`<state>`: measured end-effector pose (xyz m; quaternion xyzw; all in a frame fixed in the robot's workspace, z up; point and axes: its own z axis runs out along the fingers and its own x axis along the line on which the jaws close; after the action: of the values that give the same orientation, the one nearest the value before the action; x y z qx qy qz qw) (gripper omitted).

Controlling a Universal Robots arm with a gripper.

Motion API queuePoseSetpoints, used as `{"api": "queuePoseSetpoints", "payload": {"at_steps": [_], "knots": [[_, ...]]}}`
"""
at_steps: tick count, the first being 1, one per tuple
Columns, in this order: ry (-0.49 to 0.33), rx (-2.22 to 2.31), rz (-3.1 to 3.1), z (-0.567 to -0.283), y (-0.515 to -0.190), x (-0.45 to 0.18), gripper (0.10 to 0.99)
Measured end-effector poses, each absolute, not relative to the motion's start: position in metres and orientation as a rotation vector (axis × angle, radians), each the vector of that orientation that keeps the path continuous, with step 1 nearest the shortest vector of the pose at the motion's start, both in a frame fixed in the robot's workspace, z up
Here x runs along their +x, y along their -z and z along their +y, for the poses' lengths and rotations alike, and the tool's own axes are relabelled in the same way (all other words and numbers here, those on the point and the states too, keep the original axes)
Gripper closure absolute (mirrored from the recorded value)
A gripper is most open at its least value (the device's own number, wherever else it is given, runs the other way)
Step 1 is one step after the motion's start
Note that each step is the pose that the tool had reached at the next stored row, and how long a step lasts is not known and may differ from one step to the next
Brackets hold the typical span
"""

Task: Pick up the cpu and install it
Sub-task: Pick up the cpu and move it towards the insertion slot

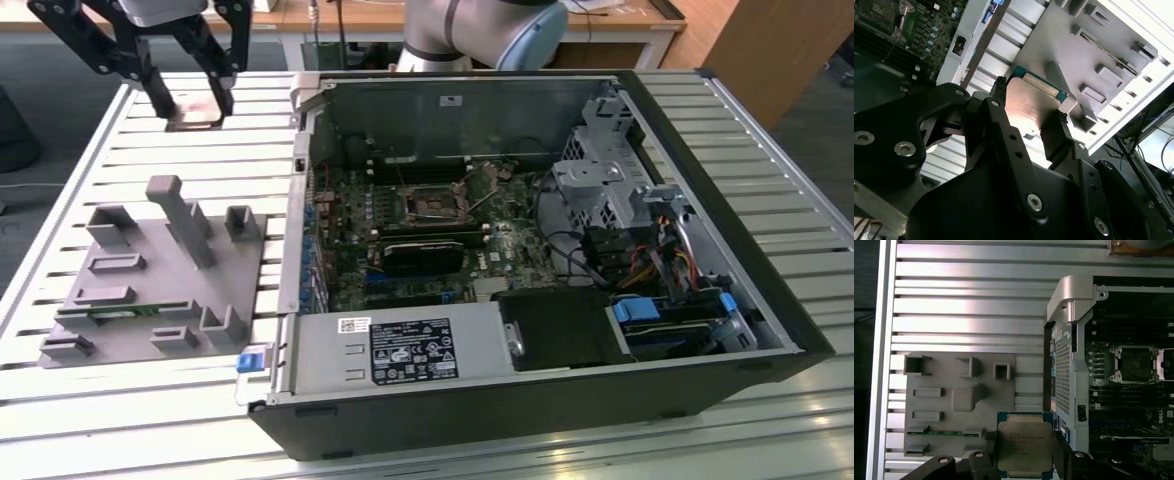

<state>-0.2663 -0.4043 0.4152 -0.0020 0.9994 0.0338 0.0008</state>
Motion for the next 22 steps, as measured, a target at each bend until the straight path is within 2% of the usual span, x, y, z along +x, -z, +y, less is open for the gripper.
{"api": "queuePoseSetpoints", "payload": {"at_steps": [22], "knots": [[-0.106,-0.006,3.138,-0.404,-0.415,-0.219,0.561]]}}
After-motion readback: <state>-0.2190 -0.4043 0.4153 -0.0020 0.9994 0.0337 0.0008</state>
